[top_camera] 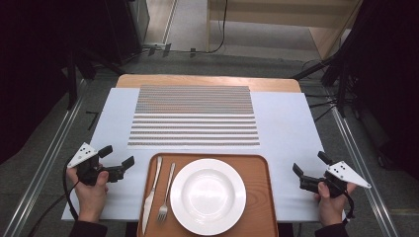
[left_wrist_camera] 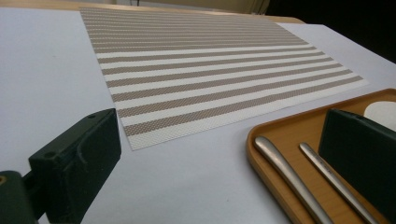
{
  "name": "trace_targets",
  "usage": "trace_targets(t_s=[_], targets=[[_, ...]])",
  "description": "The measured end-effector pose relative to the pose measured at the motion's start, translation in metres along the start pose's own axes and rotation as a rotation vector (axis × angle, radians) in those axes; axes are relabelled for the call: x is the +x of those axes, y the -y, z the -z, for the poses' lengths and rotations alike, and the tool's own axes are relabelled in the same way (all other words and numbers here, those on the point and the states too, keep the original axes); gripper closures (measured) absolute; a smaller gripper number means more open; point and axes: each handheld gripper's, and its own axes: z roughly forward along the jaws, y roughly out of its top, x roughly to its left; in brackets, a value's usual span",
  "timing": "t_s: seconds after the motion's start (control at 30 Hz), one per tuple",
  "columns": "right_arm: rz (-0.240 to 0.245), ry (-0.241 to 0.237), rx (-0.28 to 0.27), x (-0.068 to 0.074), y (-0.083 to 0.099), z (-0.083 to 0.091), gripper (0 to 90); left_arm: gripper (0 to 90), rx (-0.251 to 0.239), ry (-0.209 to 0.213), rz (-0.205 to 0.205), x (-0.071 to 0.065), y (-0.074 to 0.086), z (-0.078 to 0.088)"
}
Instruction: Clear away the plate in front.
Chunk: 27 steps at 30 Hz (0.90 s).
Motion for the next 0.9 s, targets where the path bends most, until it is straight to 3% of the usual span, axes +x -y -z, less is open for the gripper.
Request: trace_targets(t_s=[0.33, 0.9], targets=[[-0.002, 0.002, 0.001, 0.0, 0.0, 0.0, 0.0, 0.0, -0.002, -0.039, 0.014, 0.016, 0.004, 0.011], [-0.001, 0.003, 0.0, 0.0, 0.0, 0.0, 0.0, 0.0, -0.004, -0.058, 0.002, 0.024, 0.01, 0.019]])
